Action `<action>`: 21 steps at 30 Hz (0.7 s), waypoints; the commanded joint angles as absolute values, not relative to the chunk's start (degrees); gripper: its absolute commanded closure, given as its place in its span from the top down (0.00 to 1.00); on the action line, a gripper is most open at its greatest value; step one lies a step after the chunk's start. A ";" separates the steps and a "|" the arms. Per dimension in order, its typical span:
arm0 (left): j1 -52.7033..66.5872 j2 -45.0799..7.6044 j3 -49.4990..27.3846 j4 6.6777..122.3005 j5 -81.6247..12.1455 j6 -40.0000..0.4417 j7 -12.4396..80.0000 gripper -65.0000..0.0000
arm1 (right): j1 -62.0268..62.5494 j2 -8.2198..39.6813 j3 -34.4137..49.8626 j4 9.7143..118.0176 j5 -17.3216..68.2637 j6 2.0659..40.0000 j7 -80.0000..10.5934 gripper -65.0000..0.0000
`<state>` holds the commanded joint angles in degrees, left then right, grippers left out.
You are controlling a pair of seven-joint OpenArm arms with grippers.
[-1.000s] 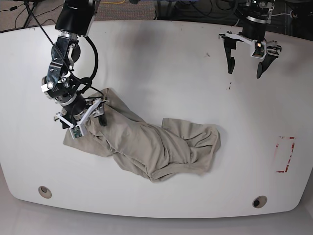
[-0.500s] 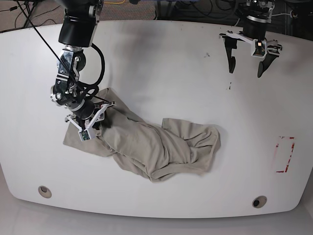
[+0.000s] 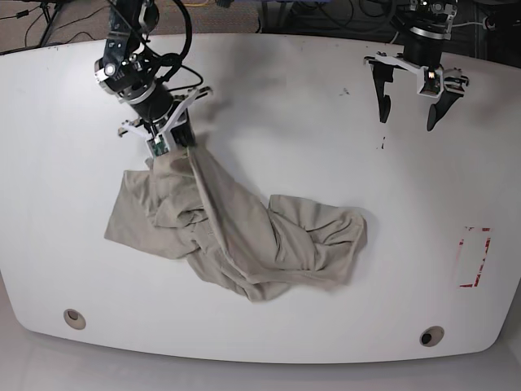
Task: Layout the t-shirt on the table in an organized manner, then fold the t-shirt properly
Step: 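Lower the right gripper onto the beige t-shirt and pinch a fold, then lift the pinched shirt fabric with the right gripper, dragging it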
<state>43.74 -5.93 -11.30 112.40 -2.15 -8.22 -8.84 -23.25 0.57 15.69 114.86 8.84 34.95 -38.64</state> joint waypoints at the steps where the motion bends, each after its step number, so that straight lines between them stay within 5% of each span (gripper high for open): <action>1: 43.74 -5.93 -11.30 112.40 -2.15 -8.22 -8.84 0.76 | -24.31 0.13 15.69 115.12 8.84 34.95 -38.64 0.03; 21: 41.71 -6.02 -11.38 112.40 -2.15 -8.22 -4.26 0.76 | -35.82 -1.27 15.78 116.26 8.75 35.12 -38.46 0.04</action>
